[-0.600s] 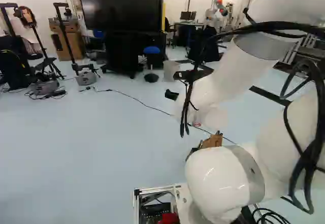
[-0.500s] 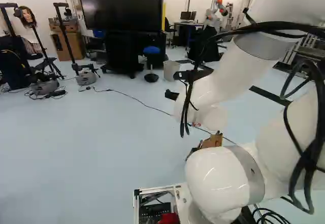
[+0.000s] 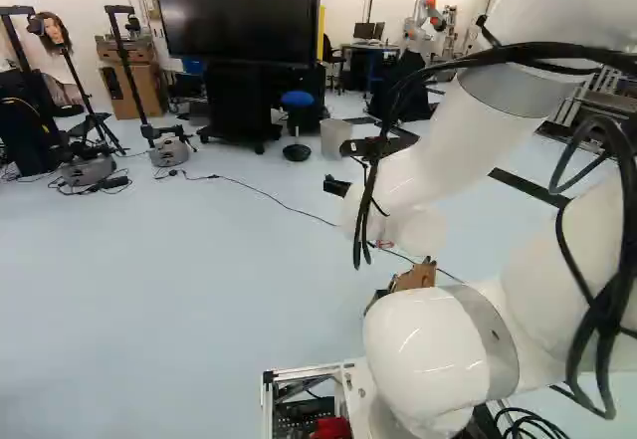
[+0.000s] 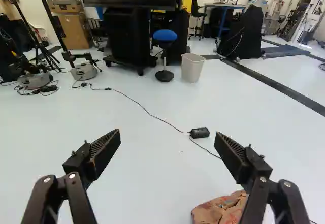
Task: Pick up the grocery bag from the ground
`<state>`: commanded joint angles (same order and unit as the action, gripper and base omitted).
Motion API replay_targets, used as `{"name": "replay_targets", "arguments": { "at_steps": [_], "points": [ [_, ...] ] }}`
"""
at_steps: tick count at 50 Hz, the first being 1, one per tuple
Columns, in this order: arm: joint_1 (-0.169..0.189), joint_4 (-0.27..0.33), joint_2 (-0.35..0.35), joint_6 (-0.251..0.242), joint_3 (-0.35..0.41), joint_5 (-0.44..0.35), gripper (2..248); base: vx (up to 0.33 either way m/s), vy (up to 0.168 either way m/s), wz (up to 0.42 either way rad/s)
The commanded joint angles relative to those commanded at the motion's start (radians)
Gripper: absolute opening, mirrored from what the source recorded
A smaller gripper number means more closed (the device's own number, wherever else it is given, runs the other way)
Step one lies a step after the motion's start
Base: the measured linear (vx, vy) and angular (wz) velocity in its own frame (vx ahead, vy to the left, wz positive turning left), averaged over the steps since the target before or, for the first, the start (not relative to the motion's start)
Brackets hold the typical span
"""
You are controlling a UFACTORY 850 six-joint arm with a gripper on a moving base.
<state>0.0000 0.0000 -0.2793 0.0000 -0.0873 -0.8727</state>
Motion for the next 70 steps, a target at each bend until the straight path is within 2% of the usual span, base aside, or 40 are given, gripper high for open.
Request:
{"name": "replay_targets", "arguments": {
  "at_steps": [70],
  "points": [
    [0.000, 0.000, 0.000, 0.000, 0.000, 0.000, 247, 0.000, 0.000, 0.000]
  ]
}}
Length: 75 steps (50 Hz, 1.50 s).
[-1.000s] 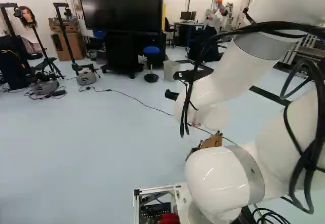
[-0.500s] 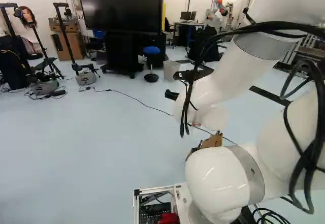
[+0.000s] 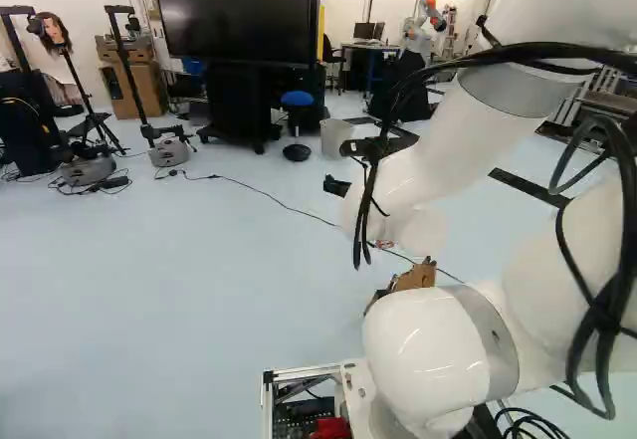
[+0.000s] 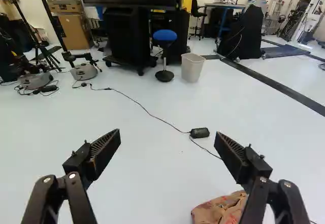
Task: Pick up the grocery bag from the ground
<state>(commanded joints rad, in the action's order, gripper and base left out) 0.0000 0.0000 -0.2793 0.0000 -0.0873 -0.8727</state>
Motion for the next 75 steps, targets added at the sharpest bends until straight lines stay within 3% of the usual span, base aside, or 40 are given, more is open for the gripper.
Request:
{"name": "replay_targets", "arguments": {
  "at_steps": [75],
  "points": [
    [0.012, -0.002, 0.008, 0.000, -0.006, 0.000, 247, 0.000, 0.000, 0.000]
  ]
}}
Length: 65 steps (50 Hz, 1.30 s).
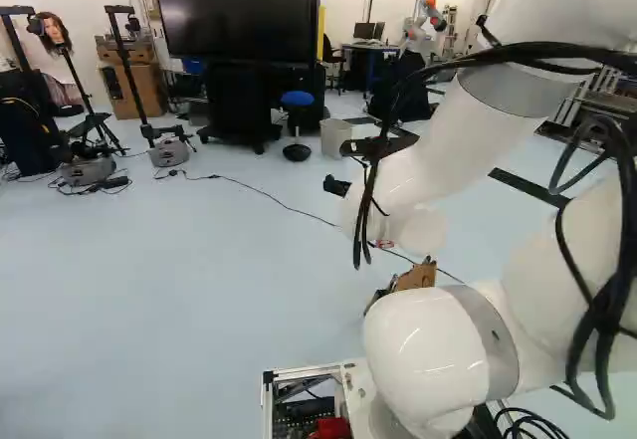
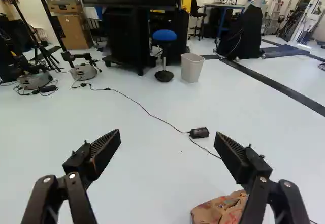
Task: Pick up the grocery bag from the ground
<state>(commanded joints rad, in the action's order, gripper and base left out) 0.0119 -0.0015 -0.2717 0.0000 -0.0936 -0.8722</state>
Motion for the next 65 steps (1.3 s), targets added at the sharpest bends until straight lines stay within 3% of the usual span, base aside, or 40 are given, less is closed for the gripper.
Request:
{"name": "replay_targets", "arguments": {
  "at_steps": [26, 65],
  "points": [
    [0.093, -0.079, 0.106, 0.000, -0.093, 0.062, 247, 0.000, 0.000, 0.000],
    [0.171, -0.169, 0.318, 0.000, -0.301, 0.253, 247, 0.000, 0.000, 0.000]
  ]
}}
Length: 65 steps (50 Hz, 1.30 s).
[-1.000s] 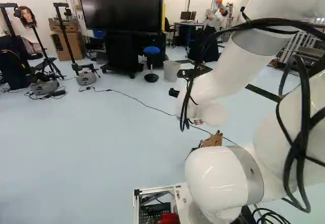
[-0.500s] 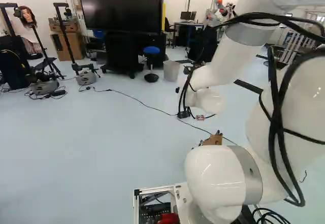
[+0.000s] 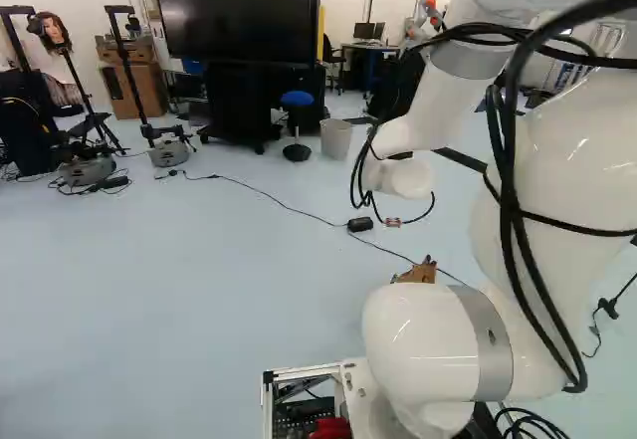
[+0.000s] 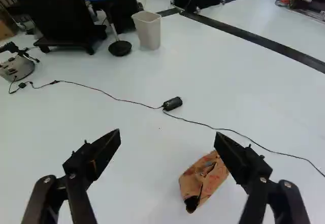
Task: Pick up the grocery bag from the ground
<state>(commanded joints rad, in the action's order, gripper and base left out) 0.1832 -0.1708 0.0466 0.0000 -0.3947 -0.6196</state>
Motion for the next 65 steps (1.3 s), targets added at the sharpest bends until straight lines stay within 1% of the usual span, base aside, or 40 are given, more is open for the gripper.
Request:
{"name": "replay_targets", "arguments": {
  "at_steps": [24, 50, 65],
  "points": [
    [0.039, -0.044, 0.117, 0.000, -0.129, 0.176, 247, 0.000, 0.000, 0.000],
    [0.083, -0.091, 0.207, 0.000, -0.235, 0.375, 247, 0.000, 0.000, 0.000],
    [0.114, -0.118, 0.249, 0.000, -0.289, 0.482, 247, 0.000, 0.000, 0.000]
  ]
}}
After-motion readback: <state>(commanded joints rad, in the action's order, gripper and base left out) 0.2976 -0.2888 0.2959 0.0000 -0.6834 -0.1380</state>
